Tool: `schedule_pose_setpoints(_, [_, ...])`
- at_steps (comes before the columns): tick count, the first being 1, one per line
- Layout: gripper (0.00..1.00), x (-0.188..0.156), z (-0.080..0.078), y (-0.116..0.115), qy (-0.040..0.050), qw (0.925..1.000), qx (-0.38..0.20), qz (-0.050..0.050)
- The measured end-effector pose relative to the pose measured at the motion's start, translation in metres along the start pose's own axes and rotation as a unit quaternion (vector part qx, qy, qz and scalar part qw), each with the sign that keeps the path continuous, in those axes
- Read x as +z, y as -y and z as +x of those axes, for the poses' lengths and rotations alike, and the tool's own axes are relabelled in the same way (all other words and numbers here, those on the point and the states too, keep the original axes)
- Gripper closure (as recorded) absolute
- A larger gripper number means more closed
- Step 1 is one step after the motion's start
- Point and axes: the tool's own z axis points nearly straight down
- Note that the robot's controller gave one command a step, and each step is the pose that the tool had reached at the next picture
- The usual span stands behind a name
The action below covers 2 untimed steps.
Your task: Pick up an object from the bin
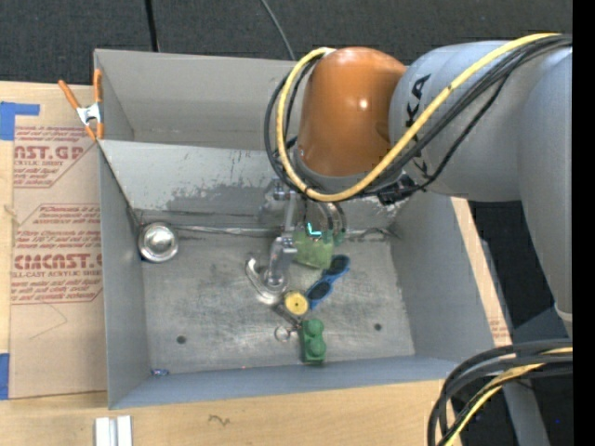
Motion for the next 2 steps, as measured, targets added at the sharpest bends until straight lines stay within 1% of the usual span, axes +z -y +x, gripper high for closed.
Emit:
schedule_pose_setpoints(1, [0.00, 0.072, 0.026, 0.047, 0.0000, 0.9953, 0.096, 0.001])
schedule_pose_setpoints(2, [0.00, 0.113, 0.042, 0.090, 0.0065, 0.9999, -0.016, -0.002])
